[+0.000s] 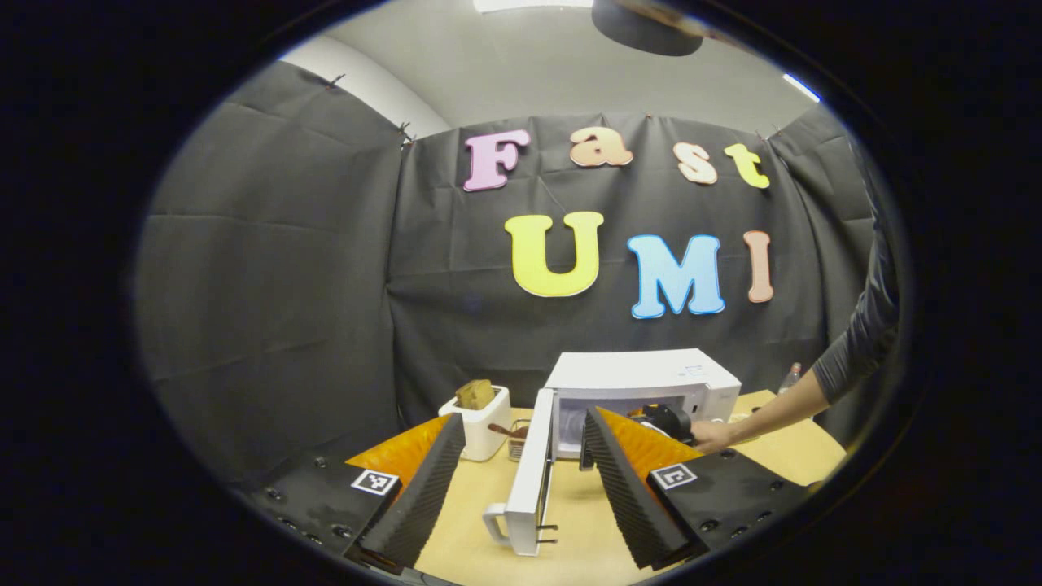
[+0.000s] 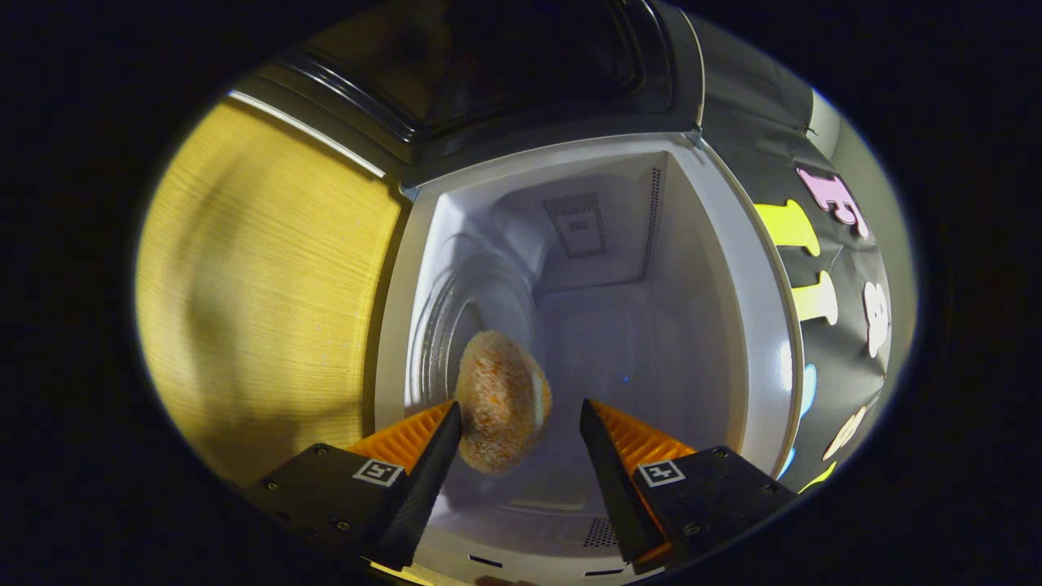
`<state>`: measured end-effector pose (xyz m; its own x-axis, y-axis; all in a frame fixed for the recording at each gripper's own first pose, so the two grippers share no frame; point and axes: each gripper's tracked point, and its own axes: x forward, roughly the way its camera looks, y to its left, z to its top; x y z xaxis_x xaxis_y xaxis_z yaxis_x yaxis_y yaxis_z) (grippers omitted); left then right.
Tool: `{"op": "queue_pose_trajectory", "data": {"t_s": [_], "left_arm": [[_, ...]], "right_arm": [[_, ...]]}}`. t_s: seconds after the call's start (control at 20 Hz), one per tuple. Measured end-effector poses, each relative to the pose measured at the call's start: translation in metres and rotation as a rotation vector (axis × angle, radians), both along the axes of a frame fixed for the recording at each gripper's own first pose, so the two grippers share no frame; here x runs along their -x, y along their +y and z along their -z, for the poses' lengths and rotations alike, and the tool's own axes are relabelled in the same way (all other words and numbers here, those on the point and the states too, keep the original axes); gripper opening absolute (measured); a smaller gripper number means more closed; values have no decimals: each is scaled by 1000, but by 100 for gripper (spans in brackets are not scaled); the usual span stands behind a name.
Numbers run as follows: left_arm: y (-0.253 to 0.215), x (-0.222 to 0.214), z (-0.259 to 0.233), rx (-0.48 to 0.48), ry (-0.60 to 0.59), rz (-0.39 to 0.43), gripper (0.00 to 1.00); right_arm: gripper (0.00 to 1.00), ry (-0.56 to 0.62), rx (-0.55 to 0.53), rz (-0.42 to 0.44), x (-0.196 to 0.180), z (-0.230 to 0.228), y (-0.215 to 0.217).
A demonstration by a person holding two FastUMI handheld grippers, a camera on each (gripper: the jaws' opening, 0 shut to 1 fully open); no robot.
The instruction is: Open the microwave oven with the left hand, put the food in, and close the microwave oven.
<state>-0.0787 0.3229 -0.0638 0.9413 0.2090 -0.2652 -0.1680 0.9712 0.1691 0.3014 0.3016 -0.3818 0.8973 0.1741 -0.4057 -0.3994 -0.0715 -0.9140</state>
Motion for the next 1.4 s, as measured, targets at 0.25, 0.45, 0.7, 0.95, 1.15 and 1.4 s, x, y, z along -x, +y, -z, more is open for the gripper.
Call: {"op": "queue_pose_trajectory", "data": {"t_s": [0.25,0.45,0.7,0.95,1.15,1.4], "left_arm": [[0,-1,3,7,2,-14,97],[-1,-2,9,18,4,-21,99],[-2,-8,19,31,6,-13,97],[-7,-17,24,43,5,4,100],[-22,-27,28,72,-3,45,96],[-34,-42,37,98,-5,85,94]], "right_arm": [[89,38,-71,29,16,-8,-5],[89,85,-194,53,46,-25,-11],[89,197,-378,132,96,-42,-32],[89,281,-577,239,145,-78,-54],[89,296,-775,324,173,-124,-62],[89,237,-1026,405,184,-191,-77]]}}
